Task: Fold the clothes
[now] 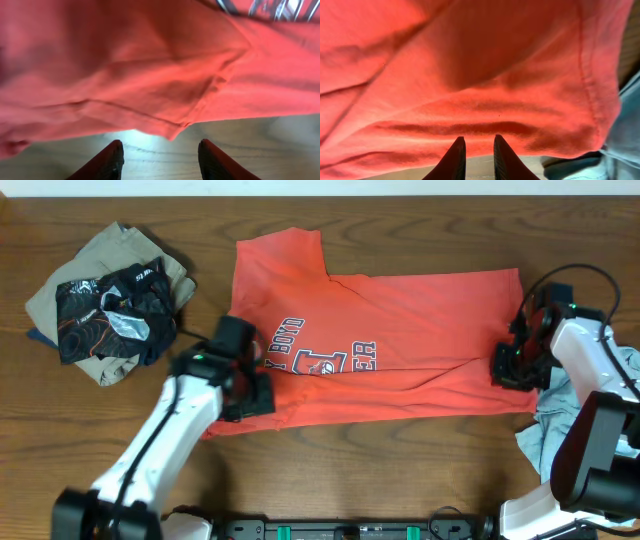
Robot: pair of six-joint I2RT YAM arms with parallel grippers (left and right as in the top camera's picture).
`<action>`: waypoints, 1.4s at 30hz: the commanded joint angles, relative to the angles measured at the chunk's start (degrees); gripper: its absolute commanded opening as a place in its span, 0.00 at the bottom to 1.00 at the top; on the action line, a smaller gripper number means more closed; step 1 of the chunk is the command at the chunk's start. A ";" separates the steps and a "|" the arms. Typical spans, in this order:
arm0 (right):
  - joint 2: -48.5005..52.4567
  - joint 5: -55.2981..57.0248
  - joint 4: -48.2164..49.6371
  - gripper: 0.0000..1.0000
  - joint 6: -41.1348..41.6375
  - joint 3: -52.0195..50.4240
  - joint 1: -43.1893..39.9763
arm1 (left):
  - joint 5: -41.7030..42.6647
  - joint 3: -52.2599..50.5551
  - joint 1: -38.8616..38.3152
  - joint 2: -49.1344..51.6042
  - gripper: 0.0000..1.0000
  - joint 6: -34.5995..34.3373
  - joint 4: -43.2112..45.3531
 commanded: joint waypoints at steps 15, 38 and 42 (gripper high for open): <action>-0.76 -0.31 0.55 0.16 0.11 -1.40 0.24 | -3.15 0.02 -6.71 16.04 0.22 4.09 3.74; -0.76 -0.13 0.57 0.16 0.11 -1.40 0.24 | -13.51 19.19 -6.58 15.19 0.06 4.81 4.22; -0.76 -0.09 1.22 0.19 0.11 -1.40 0.24 | -15.54 27.34 -5.51 15.19 0.29 5.42 4.94</action>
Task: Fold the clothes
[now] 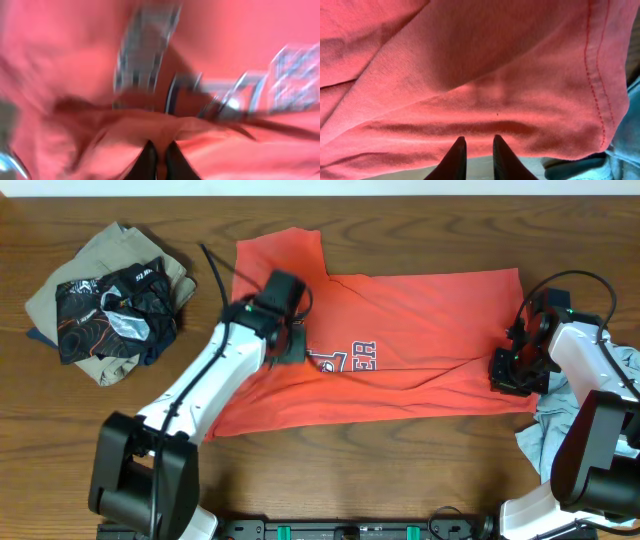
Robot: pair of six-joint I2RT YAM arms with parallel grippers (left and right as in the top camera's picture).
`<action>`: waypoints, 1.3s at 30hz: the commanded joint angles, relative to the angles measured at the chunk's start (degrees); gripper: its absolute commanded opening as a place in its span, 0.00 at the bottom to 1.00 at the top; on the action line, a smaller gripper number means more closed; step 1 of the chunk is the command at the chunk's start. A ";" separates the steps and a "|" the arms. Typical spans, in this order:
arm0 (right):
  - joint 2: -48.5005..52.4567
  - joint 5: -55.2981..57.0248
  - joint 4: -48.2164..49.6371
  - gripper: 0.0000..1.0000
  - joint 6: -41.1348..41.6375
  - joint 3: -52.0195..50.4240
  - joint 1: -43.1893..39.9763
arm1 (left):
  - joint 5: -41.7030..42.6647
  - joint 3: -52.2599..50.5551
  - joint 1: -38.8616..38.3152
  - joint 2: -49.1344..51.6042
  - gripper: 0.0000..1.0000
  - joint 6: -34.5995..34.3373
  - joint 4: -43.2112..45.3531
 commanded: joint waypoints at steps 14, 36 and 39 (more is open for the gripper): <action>-0.79 9.81 -4.94 0.24 7.21 -0.26 -2.54 | -3.32 0.39 18.18 0.00 0.62 -10.03 -25.68; -0.79 8.13 11.26 0.21 8.72 -12.11 -5.79 | 9.11 -23.76 26.21 -0.02 0.32 -6.27 -8.33; -0.79 11.19 10.27 0.01 10.62 -13.18 -6.01 | 7.67 -23.76 26.23 -0.02 0.13 -7.15 -9.64</action>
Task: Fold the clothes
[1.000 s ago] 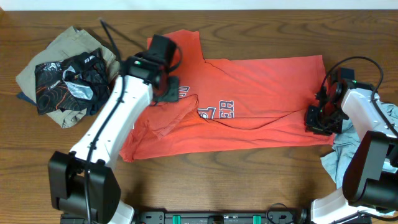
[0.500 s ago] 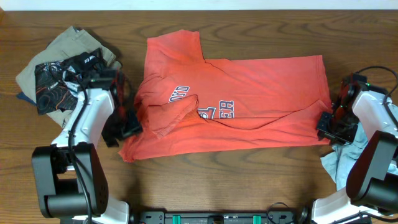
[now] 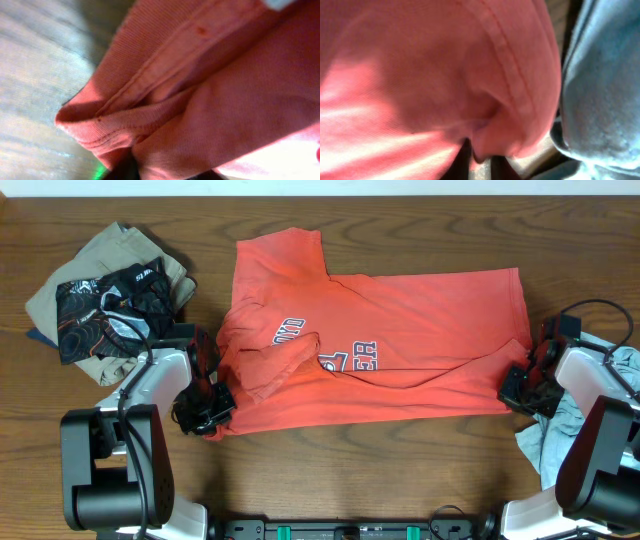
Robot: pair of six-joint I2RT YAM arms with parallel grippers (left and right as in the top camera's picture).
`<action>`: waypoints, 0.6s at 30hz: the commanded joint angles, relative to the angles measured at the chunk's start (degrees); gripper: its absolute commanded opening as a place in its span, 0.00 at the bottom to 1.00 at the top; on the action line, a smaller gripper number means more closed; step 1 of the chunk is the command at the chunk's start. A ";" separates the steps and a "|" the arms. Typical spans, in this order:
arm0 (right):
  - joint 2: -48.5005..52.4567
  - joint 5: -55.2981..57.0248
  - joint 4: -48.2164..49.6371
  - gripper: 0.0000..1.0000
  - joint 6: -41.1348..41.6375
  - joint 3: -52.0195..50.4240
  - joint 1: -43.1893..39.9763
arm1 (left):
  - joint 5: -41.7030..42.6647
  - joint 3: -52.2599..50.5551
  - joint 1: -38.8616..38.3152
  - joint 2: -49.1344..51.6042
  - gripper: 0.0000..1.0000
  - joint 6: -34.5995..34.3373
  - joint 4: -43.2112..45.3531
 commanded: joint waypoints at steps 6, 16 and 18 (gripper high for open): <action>1.33 12.79 -9.33 0.01 8.15 -2.38 -2.03 | -4.07 -0.15 0.11 0.07 0.06 -3.41 -7.50; -4.74 8.04 -12.85 0.03 6.47 -1.49 -4.92 | -7.69 -0.15 2.67 -7.43 0.06 -5.66 -16.46; -7.50 5.03 -12.35 0.11 4.11 -0.50 -4.90 | -6.25 -0.13 2.67 -10.73 0.08 -5.66 -16.48</action>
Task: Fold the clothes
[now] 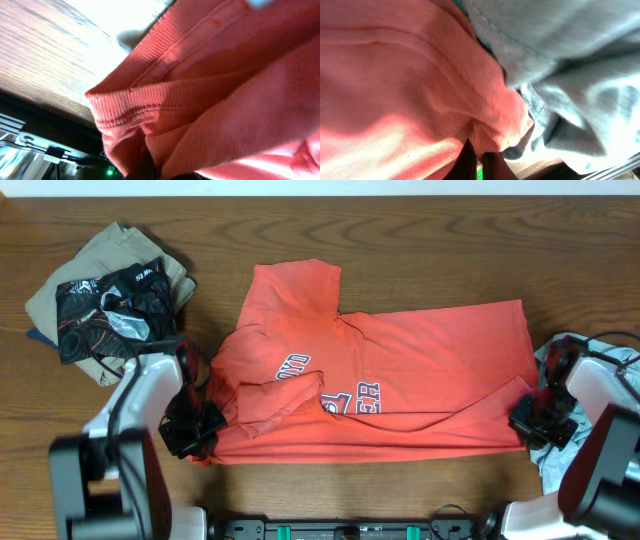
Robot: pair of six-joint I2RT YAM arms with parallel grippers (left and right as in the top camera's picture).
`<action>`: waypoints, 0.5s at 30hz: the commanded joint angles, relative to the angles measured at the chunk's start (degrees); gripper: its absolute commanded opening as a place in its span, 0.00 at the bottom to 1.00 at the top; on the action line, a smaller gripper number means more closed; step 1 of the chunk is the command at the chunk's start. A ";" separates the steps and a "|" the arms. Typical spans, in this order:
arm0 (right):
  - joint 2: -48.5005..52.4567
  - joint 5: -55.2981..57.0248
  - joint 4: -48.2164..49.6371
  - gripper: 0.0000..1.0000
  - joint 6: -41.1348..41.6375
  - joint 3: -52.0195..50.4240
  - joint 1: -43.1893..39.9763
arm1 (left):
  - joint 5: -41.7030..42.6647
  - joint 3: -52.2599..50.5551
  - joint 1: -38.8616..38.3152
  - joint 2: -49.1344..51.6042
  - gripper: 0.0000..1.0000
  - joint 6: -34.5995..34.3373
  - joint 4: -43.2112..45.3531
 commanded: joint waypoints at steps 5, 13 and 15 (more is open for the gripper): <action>-10.40 -4.48 0.02 0.54 -4.48 5.51 -0.52 | -0.85 0.31 0.59 -11.67 0.45 -1.01 -0.94; -12.57 -13.46 9.42 0.19 -11.54 7.58 -0.52 | 7.21 4.13 0.42 -15.98 0.47 2.03 5.51; -10.80 -13.40 11.98 0.12 -11.78 7.58 -0.57 | 11.96 4.13 0.15 -15.91 0.45 3.41 10.95</action>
